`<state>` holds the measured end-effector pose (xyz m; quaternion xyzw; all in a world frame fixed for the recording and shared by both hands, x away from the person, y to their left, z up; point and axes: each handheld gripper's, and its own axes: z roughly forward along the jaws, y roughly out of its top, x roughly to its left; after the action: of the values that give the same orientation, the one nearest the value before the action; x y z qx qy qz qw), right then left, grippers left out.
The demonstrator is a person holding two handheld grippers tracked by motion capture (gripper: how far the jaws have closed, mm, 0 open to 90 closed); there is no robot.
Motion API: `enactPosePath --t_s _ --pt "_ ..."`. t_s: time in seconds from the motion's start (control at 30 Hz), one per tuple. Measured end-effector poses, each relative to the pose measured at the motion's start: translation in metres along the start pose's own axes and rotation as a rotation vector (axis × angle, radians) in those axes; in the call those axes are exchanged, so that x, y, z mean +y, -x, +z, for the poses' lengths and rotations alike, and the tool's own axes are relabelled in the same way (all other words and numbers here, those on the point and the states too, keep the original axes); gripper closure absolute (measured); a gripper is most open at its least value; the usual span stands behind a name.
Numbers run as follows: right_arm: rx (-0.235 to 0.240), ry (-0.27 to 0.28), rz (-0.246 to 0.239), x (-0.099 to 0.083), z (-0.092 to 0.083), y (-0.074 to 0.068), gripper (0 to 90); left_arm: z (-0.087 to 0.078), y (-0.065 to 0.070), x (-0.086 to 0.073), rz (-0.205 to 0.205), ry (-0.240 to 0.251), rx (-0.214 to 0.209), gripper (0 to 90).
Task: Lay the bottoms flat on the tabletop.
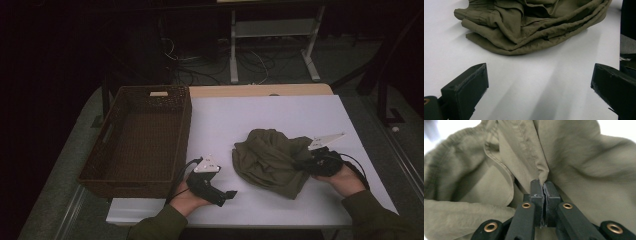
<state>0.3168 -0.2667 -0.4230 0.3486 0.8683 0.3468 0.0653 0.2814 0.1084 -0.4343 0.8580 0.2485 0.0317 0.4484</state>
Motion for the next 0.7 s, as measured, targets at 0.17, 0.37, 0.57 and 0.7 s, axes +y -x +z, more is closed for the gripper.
enactPosePath --t_s 0.17,0.37,0.57,0.7 --pt "0.004 -0.039 -0.003 0.000 0.012 0.002 86.5 0.000 0.000 0.000 -0.001 0.001 0.000 1.0" --pt "0.025 -0.001 0.000 0.001 0.006 -0.001 74.6 0.000 0.000 0.000 -0.002 0.002 0.000 1.0" --pt "0.052 0.079 -0.019 0.009 -0.012 -0.011 59.0 -0.001 -0.001 0.000 -0.001 0.002 0.000 1.0" --pt "0.067 0.116 -0.053 0.020 -0.016 -0.022 52.7 0.000 -0.001 0.000 -0.004 0.003 0.002 1.0"
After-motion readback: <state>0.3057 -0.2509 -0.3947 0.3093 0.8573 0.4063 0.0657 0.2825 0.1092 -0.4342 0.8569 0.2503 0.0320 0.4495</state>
